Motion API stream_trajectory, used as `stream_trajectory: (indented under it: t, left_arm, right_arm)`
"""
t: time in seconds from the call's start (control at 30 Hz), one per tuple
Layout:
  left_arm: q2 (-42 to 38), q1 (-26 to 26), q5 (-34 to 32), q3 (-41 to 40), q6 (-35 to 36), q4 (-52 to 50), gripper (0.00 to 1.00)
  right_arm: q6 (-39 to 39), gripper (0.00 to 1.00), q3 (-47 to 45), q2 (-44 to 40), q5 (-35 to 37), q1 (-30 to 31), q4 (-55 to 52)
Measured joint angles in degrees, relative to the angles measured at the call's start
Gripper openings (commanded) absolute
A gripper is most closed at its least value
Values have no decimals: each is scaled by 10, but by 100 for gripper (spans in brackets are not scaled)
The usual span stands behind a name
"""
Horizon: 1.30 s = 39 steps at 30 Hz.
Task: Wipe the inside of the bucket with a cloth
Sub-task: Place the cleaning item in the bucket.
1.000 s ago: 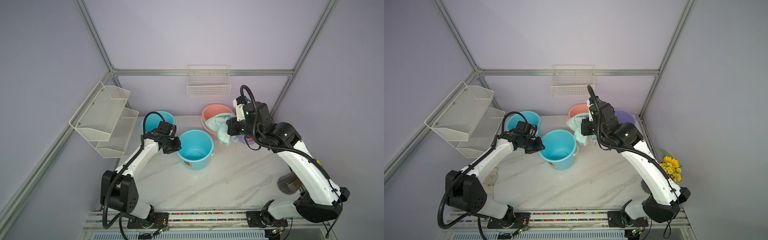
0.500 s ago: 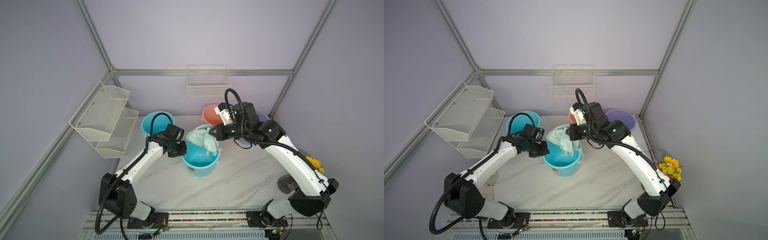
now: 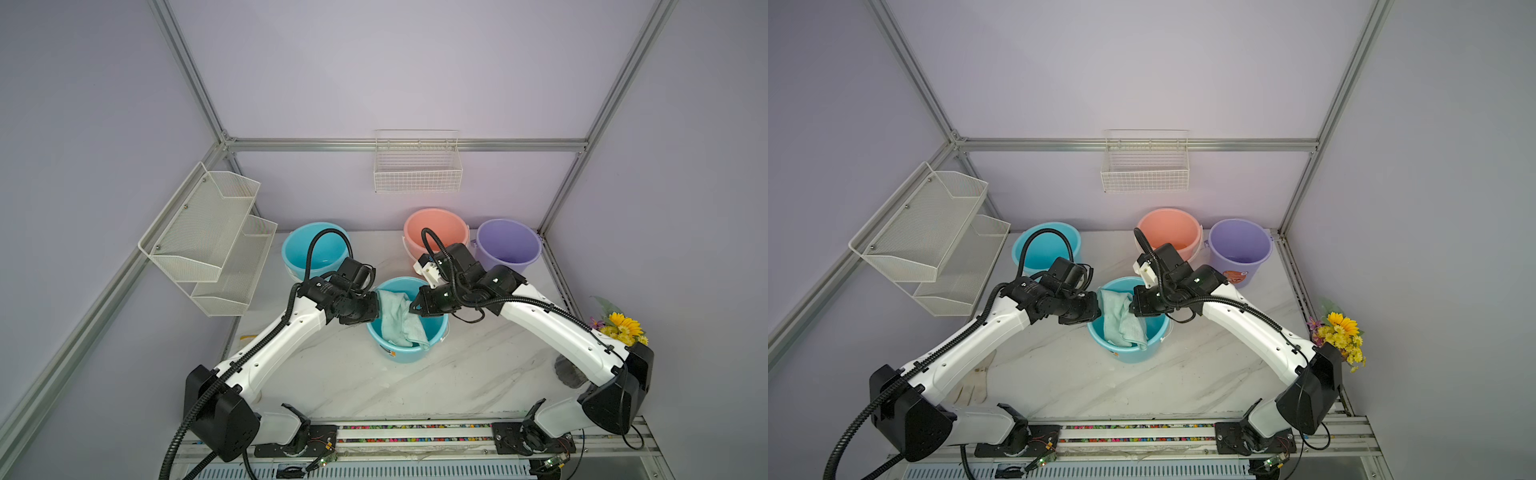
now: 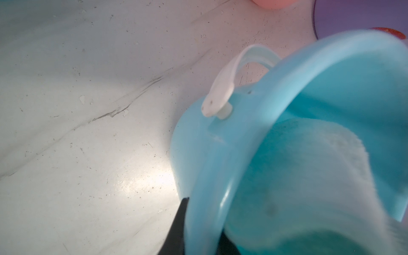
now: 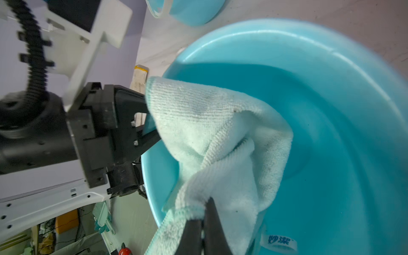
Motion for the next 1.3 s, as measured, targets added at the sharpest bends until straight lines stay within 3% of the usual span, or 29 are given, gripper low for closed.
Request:
stream_trajectory:
  t: [0.3,0.5,0.7,0.77,0.9,1.1,1.3]
  left_arm:
    - [-14,-17,-17,-28,-1,34,0]
    - [-32,-27,-25,-43,-1,64,0]
    - [-32,-35,-36,-45,-1,76,0]
    - [-32,-41,-42,-53,0,85,0]
    - [-33,-54,-62,-66,4,93,0]
    - [-44,-64,-76,-78,26,114,0]
    - [-53,-72,-87,-83,65,125,0]
  right_arm:
    - [-7,1,-72,48,158,68,86]
    - [-6,11,-163,55,218,73,192]
    - [-2,37,-213,62,241,73,281]
    - [-5,50,-215,62,242,73,287]
    - [-23,62,-215,51,238,73,285]
    - [-100,66,-197,-8,226,73,248]
    - [-280,73,-190,-68,210,73,225]
